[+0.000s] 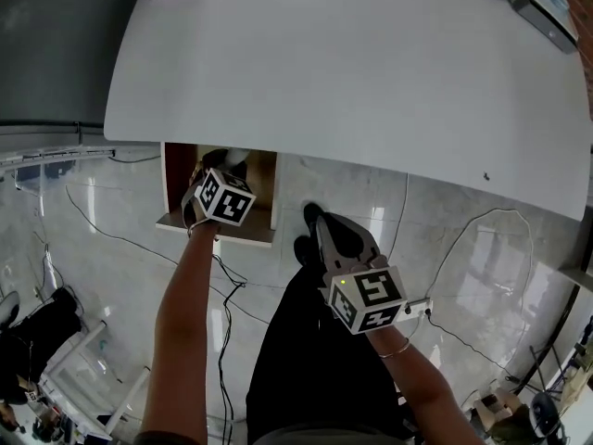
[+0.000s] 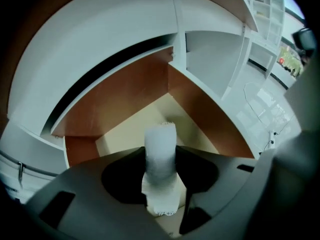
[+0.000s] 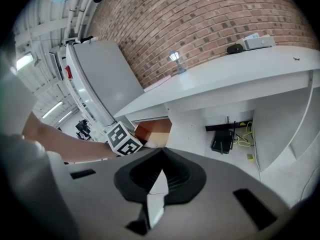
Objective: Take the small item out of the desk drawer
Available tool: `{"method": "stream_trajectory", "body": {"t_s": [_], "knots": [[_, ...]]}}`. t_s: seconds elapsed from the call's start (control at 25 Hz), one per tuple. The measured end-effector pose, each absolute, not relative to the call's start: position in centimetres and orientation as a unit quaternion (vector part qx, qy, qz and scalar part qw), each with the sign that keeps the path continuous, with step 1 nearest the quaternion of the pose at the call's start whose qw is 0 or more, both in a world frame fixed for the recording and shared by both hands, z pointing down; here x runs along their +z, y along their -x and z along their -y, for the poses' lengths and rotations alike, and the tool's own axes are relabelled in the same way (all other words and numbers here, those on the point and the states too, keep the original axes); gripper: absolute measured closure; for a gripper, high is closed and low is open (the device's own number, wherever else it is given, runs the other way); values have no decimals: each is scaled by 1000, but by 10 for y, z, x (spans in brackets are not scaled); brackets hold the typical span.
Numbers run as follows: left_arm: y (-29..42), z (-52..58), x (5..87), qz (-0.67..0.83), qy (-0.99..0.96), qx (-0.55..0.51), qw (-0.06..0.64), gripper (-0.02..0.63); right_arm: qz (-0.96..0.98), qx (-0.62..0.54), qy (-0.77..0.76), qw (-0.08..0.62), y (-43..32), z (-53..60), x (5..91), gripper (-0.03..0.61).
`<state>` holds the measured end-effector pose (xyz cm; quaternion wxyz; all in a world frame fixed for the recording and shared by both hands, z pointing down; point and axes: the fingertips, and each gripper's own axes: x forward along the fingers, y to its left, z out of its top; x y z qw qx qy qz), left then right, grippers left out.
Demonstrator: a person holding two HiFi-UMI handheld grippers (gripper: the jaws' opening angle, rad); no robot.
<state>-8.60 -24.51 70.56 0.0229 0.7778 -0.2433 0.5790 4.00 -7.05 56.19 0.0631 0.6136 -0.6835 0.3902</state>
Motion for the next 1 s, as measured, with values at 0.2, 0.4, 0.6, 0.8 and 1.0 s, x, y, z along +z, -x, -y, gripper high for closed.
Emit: {"method": "stream_trajectory", "body": {"t_s": [0.2, 0.4, 0.6, 0.8, 1.0], "knots": [[89, 232, 683, 248, -783, 570, 34, 428, 692, 380, -610, 66, -41, 77, 547, 574], [96, 222, 659, 261, -787, 558, 37, 428, 704, 366, -605, 64, -36, 85, 529, 574], [96, 214, 635, 277, -793, 540, 42, 428, 710, 357, -604, 62, -35, 88, 516, 574], [91, 209, 606, 298, -802, 515, 49, 428, 719, 346, -599, 64, -35, 91, 503, 574], [92, 202, 576, 322, -809, 488, 59, 428, 728, 338, -593, 66, -31, 94, 491, 574]]}}
